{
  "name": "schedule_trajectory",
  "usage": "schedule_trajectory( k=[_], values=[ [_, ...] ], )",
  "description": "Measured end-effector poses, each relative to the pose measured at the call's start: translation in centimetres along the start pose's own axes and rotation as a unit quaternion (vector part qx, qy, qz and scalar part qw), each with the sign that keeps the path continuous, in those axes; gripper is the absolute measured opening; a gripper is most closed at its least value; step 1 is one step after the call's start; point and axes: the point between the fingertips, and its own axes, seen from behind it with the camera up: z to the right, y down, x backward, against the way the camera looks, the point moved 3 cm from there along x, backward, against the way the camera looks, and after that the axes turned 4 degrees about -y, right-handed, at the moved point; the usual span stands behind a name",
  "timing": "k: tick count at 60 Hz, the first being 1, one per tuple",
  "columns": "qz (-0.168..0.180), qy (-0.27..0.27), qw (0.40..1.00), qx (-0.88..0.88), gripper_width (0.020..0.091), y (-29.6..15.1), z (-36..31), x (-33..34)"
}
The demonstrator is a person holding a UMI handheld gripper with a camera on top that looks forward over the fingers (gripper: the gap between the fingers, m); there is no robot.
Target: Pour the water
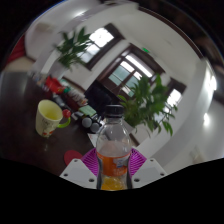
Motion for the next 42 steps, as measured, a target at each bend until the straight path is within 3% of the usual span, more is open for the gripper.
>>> schedule_trajectory(
  k=[20, 42],
  values=[
    [-0.046, 0.011, 0.919, 0.392, 0.0339, -5.4, -4.2, -4.9],
    [-0.075, 0.026, 0.793, 0.604, 0.0344, -7.1, -6.8, -6.8]
  ],
)
